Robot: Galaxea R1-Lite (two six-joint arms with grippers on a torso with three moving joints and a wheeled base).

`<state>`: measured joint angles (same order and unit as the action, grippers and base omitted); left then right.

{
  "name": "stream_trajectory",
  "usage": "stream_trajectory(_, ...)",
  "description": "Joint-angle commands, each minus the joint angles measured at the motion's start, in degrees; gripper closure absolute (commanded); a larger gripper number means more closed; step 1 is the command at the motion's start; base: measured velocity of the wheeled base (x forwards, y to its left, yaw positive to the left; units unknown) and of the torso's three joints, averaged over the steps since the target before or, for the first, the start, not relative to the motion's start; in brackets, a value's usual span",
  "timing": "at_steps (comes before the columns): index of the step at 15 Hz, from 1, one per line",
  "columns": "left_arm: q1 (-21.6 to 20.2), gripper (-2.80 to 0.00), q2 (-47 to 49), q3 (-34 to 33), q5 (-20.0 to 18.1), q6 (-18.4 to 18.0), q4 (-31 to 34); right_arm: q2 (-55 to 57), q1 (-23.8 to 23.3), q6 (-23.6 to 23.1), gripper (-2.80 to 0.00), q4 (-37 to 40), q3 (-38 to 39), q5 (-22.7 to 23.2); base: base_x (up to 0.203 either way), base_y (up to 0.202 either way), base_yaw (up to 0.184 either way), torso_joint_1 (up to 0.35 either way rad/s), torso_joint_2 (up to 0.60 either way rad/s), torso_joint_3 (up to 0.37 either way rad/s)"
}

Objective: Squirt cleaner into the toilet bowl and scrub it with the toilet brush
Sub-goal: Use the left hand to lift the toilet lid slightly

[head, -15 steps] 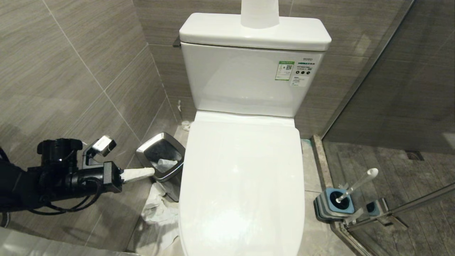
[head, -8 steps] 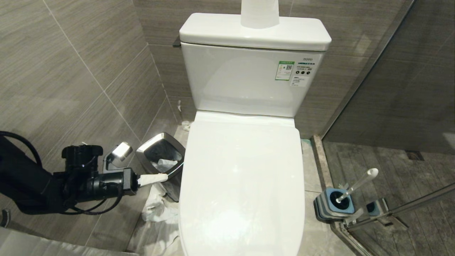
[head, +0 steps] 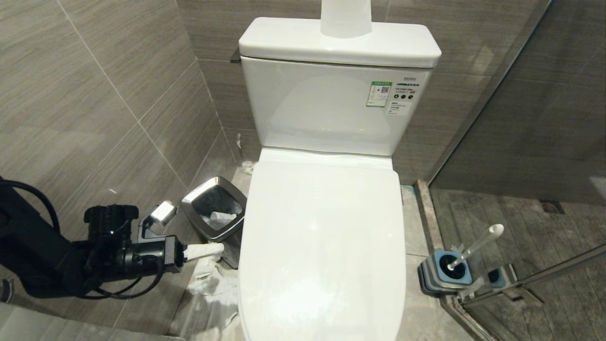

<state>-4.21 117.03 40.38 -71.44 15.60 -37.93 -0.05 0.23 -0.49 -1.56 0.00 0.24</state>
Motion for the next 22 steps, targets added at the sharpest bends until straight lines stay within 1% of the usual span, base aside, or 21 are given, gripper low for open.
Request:
stream_trajectory(1,-0.05,0.0,0.27,-0.23,-0.28,0.14,-2.51,-0.04,0.03,-0.04,0.0,-0.02,0.7,0.02,0.0,0.0,0.0,0.0,0.0,0.0)
stream_trajectory(3,-0.01,0.0,0.4,-0.38,2.33,0.48,-5.22,-0.04,0.03,-0.04,0.0,-0.02,0.7,0.02,0.0,0.0,0.0,0.0,0.0,0.0)
stream_trajectory(7,-0.08,0.0,1.26,-0.91,2.87,0.55,-9.5,-0.04,0.03,-0.04,0.0,-0.02,0.7,0.02,0.0,0.0,0.0,0.0,0.0,0.0)
stream_trajectory(12,-0.01,0.0,1.36,-1.15,2.88,1.54,-9.79,-0.04,0.03,-0.04,0.0,-0.02,0.7,0.02,0.0,0.0,0.0,0.001,0.0,-0.015)
stream_trajectory(19,-0.01,0.0,0.75,-1.88,2.88,1.63,-9.81,-0.04,0.03,-0.04,0.0,-0.02,0.7,0.02,0.0,0.0,0.0,0.001,0.0,-0.147)
stream_trajectory(21,-0.01,0.0,-0.62,-3.56,2.03,1.68,-9.79,-0.04,0.03,-0.04,0.0,-0.02,0.7,0.02,0.0,0.0,0.0,-0.006,-0.01,-0.018)
stream_trajectory(22,-0.01,0.0,-1.64,-5.29,0.9,1.66,-9.79,-0.04,0.03,-0.04,0.0,-0.02,0.7,0.02,0.0,0.0,0.0,0.0,0.0,0.0)
